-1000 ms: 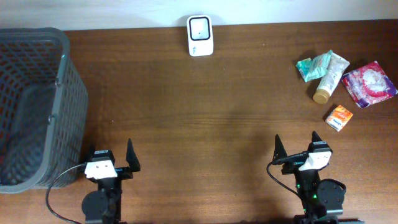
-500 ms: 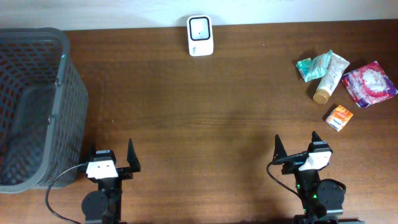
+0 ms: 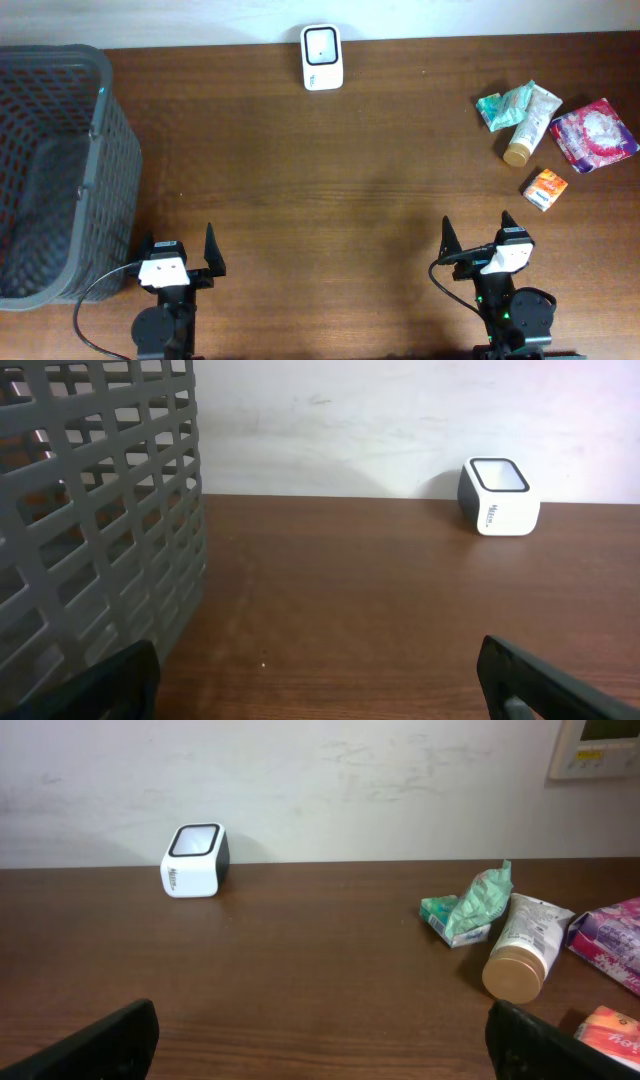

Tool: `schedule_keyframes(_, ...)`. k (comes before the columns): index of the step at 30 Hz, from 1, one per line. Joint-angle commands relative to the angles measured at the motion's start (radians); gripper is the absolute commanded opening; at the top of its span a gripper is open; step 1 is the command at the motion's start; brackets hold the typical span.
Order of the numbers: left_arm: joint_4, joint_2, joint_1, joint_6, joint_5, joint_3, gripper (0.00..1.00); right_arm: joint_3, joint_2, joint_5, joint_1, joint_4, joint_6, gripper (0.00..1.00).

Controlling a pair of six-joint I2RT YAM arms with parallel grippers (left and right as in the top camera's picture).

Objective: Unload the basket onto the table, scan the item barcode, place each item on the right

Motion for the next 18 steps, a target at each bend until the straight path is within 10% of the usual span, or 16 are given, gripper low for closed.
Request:
schedule_keyframes(1,-0.003,-0.011,0.003,0.02,0.011,-0.004,0.99,-0.009,-0.008,0.013,0.005,-0.001,0.003,0.99)
schedule_keyframes(18,-0.003,-0.011,0.003,0.02,0.011,-0.004,0.99,-0.009,-0.008,0.1,0.004,-0.005,-0.035,0.99)
